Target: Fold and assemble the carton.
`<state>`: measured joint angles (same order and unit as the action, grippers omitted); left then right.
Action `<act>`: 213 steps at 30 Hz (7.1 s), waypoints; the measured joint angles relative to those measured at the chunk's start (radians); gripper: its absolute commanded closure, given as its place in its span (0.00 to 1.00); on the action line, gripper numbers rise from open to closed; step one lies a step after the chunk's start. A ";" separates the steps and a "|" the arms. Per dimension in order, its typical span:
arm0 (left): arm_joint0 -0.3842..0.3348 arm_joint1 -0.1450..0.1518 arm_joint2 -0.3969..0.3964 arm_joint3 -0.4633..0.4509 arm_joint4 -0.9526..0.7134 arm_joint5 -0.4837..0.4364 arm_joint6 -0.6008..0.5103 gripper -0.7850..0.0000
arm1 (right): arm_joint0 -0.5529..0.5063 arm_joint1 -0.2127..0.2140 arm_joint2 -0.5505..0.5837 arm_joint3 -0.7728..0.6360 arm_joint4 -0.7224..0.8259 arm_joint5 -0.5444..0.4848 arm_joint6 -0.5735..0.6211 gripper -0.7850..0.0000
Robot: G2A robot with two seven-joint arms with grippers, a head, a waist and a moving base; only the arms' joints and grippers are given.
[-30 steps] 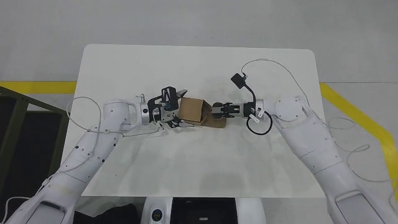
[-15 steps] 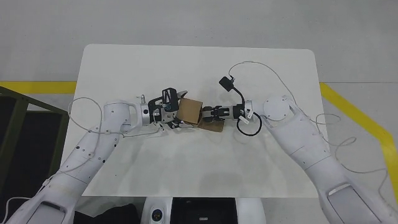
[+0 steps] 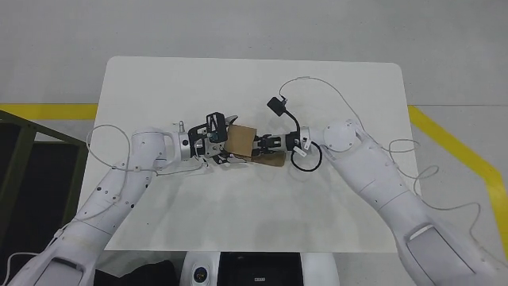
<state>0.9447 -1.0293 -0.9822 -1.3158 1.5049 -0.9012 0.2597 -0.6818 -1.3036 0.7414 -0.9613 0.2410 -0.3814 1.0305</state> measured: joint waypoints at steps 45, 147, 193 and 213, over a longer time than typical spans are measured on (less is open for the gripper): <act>0.011 -0.005 -0.014 -0.010 -0.023 0.022 -0.042 0.00 | -0.425 0.195 0.444 -0.462 -0.216 0.238 0.054 0.60; 0.025 -0.004 -0.029 -0.013 0.001 0.005 -0.044 0.00 | -0.101 0.102 0.176 -0.296 -0.205 0.221 0.071 0.84; 0.033 -0.002 -0.034 -0.022 0.000 -0.003 -0.043 0.00 | -0.039 0.073 0.126 -0.275 -0.167 0.207 0.068 0.72; 0.011 0.000 -0.079 0.016 -0.078 -0.007 -0.061 0.00 | -0.221 0.138 0.306 -0.436 -0.173 0.109 0.036 0.02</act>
<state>0.9558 -1.0288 -1.0617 -1.2995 1.4270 -0.9087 0.1985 -0.9029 -1.1659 1.0475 -1.3977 0.0676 -0.2724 1.0668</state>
